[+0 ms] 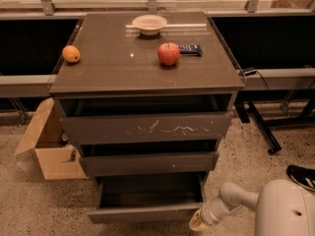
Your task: Close bottom drawer
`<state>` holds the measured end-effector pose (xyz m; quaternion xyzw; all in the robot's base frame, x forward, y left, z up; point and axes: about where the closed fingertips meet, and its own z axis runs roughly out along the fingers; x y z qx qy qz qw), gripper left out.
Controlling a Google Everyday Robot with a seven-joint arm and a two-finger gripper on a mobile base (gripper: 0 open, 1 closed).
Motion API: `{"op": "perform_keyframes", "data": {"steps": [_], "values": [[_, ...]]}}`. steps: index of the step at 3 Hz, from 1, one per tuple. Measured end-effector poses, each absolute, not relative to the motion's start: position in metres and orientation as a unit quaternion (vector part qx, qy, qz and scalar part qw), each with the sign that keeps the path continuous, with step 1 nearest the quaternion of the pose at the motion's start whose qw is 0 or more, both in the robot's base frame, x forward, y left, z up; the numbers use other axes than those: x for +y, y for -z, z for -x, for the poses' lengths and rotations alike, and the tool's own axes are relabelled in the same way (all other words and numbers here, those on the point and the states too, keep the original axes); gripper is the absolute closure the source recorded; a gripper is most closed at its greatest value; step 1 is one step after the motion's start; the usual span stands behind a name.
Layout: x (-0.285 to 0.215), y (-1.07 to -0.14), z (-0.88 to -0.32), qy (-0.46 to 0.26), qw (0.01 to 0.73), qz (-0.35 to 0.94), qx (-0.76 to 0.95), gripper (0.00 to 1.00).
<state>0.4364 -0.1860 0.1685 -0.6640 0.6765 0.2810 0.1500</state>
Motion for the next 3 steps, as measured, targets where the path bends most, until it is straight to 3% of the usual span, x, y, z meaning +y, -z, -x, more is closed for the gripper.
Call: {"op": "perform_keyframes", "data": {"steps": [1, 3], "values": [[-0.188, -0.173, -0.446, -0.259, 0.173, 0.665, 0.678, 1.00], [-0.191, -0.177, -0.480, -0.219, 0.219, 0.672, 0.672, 0.59]]}}
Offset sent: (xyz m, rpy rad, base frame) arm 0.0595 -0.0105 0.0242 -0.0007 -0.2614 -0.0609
